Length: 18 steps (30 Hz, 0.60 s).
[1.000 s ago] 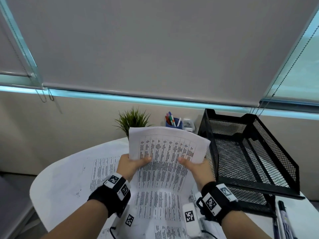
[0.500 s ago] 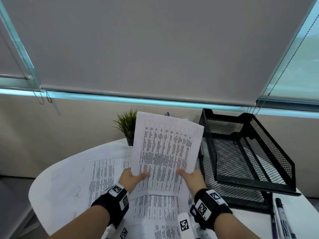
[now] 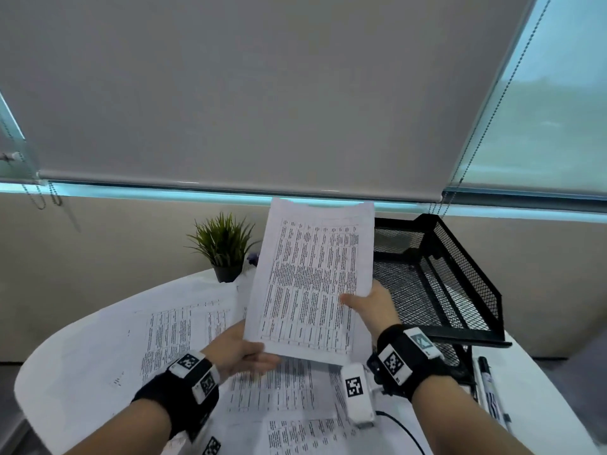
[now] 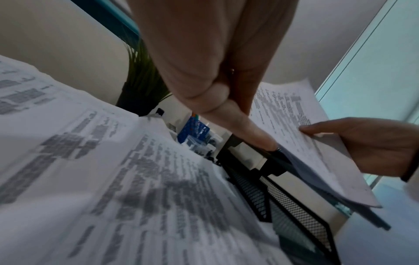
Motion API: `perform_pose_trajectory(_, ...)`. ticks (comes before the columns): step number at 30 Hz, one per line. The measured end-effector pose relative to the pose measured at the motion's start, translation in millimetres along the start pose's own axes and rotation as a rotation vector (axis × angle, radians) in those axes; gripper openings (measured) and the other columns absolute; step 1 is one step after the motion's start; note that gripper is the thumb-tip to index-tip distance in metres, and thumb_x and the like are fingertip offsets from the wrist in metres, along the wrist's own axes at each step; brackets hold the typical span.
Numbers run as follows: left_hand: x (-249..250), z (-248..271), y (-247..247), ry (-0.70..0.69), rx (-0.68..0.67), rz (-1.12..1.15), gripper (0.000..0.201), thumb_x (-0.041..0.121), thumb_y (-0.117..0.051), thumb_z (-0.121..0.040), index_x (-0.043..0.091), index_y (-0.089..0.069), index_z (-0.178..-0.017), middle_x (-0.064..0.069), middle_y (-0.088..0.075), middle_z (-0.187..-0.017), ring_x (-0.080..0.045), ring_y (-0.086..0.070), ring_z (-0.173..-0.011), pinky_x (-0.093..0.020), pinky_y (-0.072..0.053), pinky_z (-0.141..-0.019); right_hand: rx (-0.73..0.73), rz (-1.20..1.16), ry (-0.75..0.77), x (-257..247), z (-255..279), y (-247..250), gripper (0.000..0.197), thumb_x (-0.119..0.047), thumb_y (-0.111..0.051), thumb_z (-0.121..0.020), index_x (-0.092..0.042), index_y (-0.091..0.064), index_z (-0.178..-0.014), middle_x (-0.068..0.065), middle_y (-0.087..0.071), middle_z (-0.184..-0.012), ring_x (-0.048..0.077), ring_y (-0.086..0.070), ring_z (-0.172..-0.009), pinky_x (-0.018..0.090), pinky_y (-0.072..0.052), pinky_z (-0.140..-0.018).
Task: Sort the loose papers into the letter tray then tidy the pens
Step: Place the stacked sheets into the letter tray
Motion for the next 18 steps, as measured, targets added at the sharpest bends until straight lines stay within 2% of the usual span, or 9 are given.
perform_pose_trajectory(3, 14, -4, -20, -0.027, -0.003, 0.043, 0.04, -0.015, -0.04, -0.091, 0.011, -0.043, -0.121, -0.021, -0.065, -0.107, -0.027, -0.072, -0.075, -0.03, -0.06, -0.062, 0.069, 0.038, 0.042, -8, 1, 25, 0.055, 0.0, -0.066, -0.082, -0.012, -0.04, -0.13, -0.002, -0.057, -0.107, 0.016, -0.057, -0.097, 0.026, -0.045, -0.079)
perform_pose_trajectory(7, 36, -9, -52, -0.057, -0.044, 0.073, 0.045, -0.014, -0.038, -0.092, 0.011, -0.039, -0.129, -0.026, -0.058, -0.121, -0.027, -0.072, -0.077, -0.027, -0.059, -0.059, 0.085, 0.129, 0.063, -13, 11, 54, 0.059, 0.002, -0.055, -0.086, -0.012, -0.029, -0.137, -0.004, -0.056, -0.103, 0.021, -0.057, -0.102, 0.034, -0.047, -0.085)
perform_pose_trajectory(9, 47, -14, -70, -0.063, -0.071, 0.082, 0.048, -0.014, -0.036, -0.092, 0.013, -0.037, -0.132, -0.025, -0.055, -0.127, -0.026, -0.072, -0.077, -0.026, -0.059, -0.059, 0.075, 0.199, 0.06, -13, 18, 66, 0.061, 0.003, -0.05, -0.086, -0.017, -0.026, -0.138, -0.001, -0.059, -0.109, 0.021, -0.058, -0.099, 0.034, -0.049, -0.081)
perform_pose_trajectory(11, 57, -20, -90, -0.078, -0.097, 0.057, 0.049, -0.012, -0.035, -0.094, 0.014, -0.036, -0.135, -0.023, -0.056, -0.127, -0.025, -0.072, -0.078, -0.027, -0.06, -0.059, 0.07, 0.242, 0.027, -10, 23, 79, 0.063, 0.005, -0.044, -0.086, -0.026, -0.025, -0.138, 0.0, -0.058, -0.117, 0.024, -0.059, -0.097, 0.037, -0.056, -0.069)
perform_pose_trajectory(13, 68, -23, -108, -0.106, -0.106, -0.048, 0.042, -0.004, -0.035, -0.097, 0.016, -0.04, -0.133, -0.014, -0.062, -0.12, -0.023, -0.071, -0.079, -0.032, -0.06, -0.063, 0.091, 0.219, -0.023, -4, 24, 97, 0.066, 0.01, -0.038, -0.087, -0.034, -0.028, -0.136, -0.003, -0.053, -0.118, 0.028, -0.057, -0.1, 0.039, -0.059, -0.057)
perform_pose_trajectory(14, 74, -24, -116, -0.12, -0.105, -0.114, 0.035, 0.002, -0.036, -0.098, 0.018, -0.043, -0.129, -0.01, -0.064, -0.112, -0.021, -0.069, -0.077, -0.035, -0.06, -0.064, 0.12, 0.219, -0.037, -3, 24, 107, 0.066, 0.011, -0.036, -0.087, -0.033, -0.03, -0.136, -0.003, -0.051, -0.118, 0.028, -0.057, -0.101, 0.039, -0.06, -0.055)
perform_pose_trajectory(16, 83, -27, -129, -0.143, -0.088, -0.217, 0.024, 0.01, -0.039, -0.098, 0.018, -0.049, -0.118, -0.007, -0.063, -0.095, -0.017, -0.063, -0.071, -0.038, -0.058, -0.063, 0.181, 0.243, -0.049, -2, 22, 126, 0.061, 0.011, -0.035, -0.088, -0.027, -0.034, -0.136, -0.002, -0.05, -0.118, 0.026, -0.056, -0.098, 0.039, -0.06, -0.057)
perform_pose_trajectory(18, 93, -32, -138, -0.189, -0.058, -0.323, 0.02, 0.008, -0.043, -0.096, 0.016, -0.05, -0.113, -0.003, -0.058, -0.086, -0.014, -0.058, -0.066, -0.038, -0.058, -0.061, 0.235, 0.26, -0.06, 2, 18, 143, 0.057, 0.011, -0.034, -0.087, -0.022, -0.038, -0.134, 0.0, -0.051, -0.116, 0.025, -0.056, -0.096, 0.037, -0.058, -0.057)
Point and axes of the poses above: each hand's wrist, its own z-axis away from the middle knuckle, its own y-axis out of the back of the hand, x = y × z, the point moved 9 cm from there along -z, towards the middle knuckle
